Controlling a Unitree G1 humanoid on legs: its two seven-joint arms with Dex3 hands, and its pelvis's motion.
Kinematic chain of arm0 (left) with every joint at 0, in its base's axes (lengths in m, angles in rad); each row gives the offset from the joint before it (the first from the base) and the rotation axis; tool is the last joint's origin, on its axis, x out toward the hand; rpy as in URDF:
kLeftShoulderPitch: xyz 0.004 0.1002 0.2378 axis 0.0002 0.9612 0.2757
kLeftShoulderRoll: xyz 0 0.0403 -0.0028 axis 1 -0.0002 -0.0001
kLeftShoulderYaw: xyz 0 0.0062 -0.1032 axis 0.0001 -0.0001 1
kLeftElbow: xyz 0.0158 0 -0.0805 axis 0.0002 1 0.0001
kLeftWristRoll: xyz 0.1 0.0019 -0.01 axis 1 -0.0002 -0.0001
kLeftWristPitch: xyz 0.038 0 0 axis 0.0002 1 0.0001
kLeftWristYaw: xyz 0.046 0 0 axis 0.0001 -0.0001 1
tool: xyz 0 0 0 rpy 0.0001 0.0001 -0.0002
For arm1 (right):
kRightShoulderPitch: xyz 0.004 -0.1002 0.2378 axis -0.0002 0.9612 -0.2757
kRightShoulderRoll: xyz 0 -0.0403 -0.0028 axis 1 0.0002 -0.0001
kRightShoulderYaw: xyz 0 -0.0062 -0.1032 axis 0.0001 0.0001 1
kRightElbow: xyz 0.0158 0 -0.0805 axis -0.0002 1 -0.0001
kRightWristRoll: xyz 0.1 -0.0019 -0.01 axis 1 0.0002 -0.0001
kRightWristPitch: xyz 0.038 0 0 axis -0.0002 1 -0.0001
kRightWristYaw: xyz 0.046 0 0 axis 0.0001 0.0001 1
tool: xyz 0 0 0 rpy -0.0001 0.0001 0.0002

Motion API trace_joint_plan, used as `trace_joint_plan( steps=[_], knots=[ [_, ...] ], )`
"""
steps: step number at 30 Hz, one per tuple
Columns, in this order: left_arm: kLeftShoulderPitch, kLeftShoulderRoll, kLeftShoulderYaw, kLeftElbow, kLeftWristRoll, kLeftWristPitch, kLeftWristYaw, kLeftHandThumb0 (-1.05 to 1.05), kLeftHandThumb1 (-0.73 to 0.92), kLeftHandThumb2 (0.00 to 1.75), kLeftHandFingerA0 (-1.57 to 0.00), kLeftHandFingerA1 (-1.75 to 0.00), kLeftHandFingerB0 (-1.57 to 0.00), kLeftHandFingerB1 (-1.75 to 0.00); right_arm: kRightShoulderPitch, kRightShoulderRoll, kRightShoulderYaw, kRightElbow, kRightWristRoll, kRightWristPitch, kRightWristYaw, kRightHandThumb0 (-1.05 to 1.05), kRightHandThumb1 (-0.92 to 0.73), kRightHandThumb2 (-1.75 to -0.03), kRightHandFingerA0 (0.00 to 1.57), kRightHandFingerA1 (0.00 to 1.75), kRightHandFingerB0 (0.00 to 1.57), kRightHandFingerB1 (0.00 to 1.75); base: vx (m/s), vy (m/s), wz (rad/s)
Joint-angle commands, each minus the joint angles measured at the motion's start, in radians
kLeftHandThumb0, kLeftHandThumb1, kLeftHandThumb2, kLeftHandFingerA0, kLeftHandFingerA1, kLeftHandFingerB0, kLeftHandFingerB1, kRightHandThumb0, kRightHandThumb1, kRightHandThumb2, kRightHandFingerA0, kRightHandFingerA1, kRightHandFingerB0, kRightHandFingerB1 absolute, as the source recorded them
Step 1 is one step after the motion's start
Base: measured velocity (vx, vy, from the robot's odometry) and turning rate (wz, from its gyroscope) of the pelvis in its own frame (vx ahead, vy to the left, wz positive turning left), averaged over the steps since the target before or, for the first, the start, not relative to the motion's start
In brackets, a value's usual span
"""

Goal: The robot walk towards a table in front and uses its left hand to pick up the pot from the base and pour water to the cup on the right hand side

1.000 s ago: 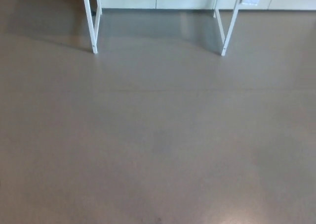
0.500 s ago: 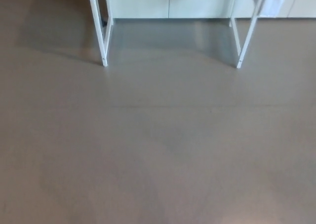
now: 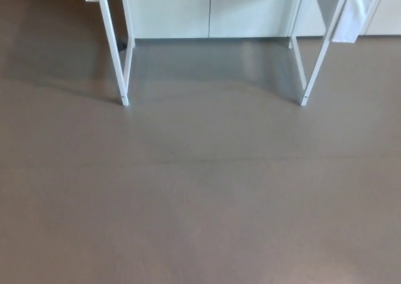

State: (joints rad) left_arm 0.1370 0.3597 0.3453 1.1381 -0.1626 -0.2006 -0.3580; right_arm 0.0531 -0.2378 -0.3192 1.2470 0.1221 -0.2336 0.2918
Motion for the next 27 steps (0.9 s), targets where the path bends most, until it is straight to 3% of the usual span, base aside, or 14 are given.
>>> trace_joint_plan(
  steps=[1,2,3,4,6,9,10,13,15,19,20,24,26,27],
  knots=[
    [-0.015,0.004,-0.005,0.023,0.004,-0.018,0.016,-0.15,0.48,0.56,-0.46,-0.42,-0.48,-0.38,0.010,-0.017,0.002,-0.005,0.003,-0.019,0.000,-0.56,-0.21,-0.73,0.79,0.79,0.35,0.74,0.34,0.136,0.09],
    [-0.008,0.006,-0.010,0.018,0.008,-0.027,0.013,-0.17,0.48,0.57,-0.44,-0.41,-0.49,-0.38,0.014,-0.015,0.004,-0.014,0.004,-0.020,-0.001,-0.58,-0.16,-0.83,0.72,0.81,0.35,0.70,0.28,0.132,0.00],
    [0.000,0.008,-0.014,0.007,0.010,-0.031,0.011,-0.18,0.47,0.57,-0.45,-0.42,-0.50,-0.39,0.015,-0.014,0.005,-0.016,0.004,-0.020,-0.003,-0.57,-0.23,-0.69,0.69,0.79,0.35,0.73,0.30,0.115,0.06],
    [0.006,0.008,-0.016,-0.004,0.010,-0.033,0.010,-0.18,0.47,0.57,-0.45,-0.42,-0.50,-0.39,0.015,-0.013,0.005,-0.014,0.004,-0.019,-0.003,-0.57,-0.23,-0.69,0.69,0.79,0.35,0.73,0.33,0.066,0.05],
    [0.009,0.008,-0.017,-0.008,0.008,-0.034,0.011,-0.19,0.47,0.57,-0.46,-0.42,-0.51,-0.39,0.015,-0.014,0.004,-0.010,0.005,-0.021,0.004,-0.58,-0.17,-0.82,0.69,0.81,0.35,0.70,0.31,0.048,0.10],
    [0.000,0.008,-0.019,0.009,0.009,-0.037,0.016,-0.13,0.48,0.54,-0.44,-0.40,-0.53,-0.38,0.018,-0.016,0.010,-0.010,-0.001,-0.028,0.000,-0.60,-0.16,-0.83,0.73,0.81,0.34,0.71,0.31,-0.054,0.16],
    [-0.001,0.008,-0.020,0.013,0.008,-0.039,0.017,-0.19,0.48,0.57,-0.44,-0.42,-0.52,-0.40,0.018,-0.017,0.011,-0.007,-0.002,-0.028,0.000,-0.58,-0.23,-0.70,0.81,0.78,0.33,0.74,0.38,-0.092,0.13],
    [-0.004,0.008,-0.021,0.020,0.008,-0.042,0.018,-0.19,0.48,0.57,-0.44,-0.42,-0.52,-0.40,0.017,-0.018,0.013,-0.002,-0.002,-0.029,-0.001,-0.58,-0.23,-0.70,0.81,0.78,0.33,0.74,0.43,-0.158,0.40],
    [0.000,0.006,-0.020,0.013,0.004,-0.042,0.016,-0.14,0.48,0.54,-0.43,-0.40,-0.53,-0.38,0.014,-0.019,0.015,0.004,-0.004,-0.028,-0.013,-0.63,-0.17,-0.81,0.74,0.81,0.36,0.71,0.40,-0.175,0.29],
    [0.019,0.004,-0.023,0.005,0.005,-0.047,0.017,-0.15,0.50,0.55,-0.44,-0.40,-0.52,-0.38,0.031,-0.020,0.015,0.004,0.001,-0.038,0.004,-0.57,-0.21,-0.72,0.87,0.79,0.36,0.77,0.32,-0.105,-0.04],
    [0.014,0.005,-0.022,0.010,0.004,-0.040,0.020,-0.15,0.50,0.55,-0.45,-0.40,-0.53,-0.39,0.031,-0.022,0.015,0.010,0.000,-0.044,0.009,-0.64,-0.17,-0.82,0.82,0.83,0.37,0.73,0.31,0.005,-0.13],
    [0.014,0.005,-0.022,0.010,0.003,-0.040,0.020,-0.15,0.50,0.55,-0.45,-0.40,-0.53,-0.39,0.031,-0.022,0.016,0.012,0.001,-0.046,0.010,-0.64,-0.17,-0.82,0.82,0.83,0.37,0.73,0.31,0.102,-0.21],
    [0.013,0.006,-0.021,0.009,0.001,-0.040,0.013,-0.18,0.50,0.55,-0.45,-0.40,-0.52,-0.38,0.028,-0.024,0.020,0.010,-0.002,-0.042,0.011,-0.59,-0.26,-0.70,0.76,0.78,0.36,0.74,0.39,0.190,-0.16],
    [0.018,0.005,-0.017,0.002,-0.006,-0.040,0.000,-0.17,0.50,0.55,-0.44,-0.40,-0.52,-0.38,0.024,-0.025,0.021,0.014,-0.004,-0.037,0.003,-0.62,-0.17,-0.81,0.76,0.81,0.37,0.71,0.39,0.218,0.01]
  ],
)
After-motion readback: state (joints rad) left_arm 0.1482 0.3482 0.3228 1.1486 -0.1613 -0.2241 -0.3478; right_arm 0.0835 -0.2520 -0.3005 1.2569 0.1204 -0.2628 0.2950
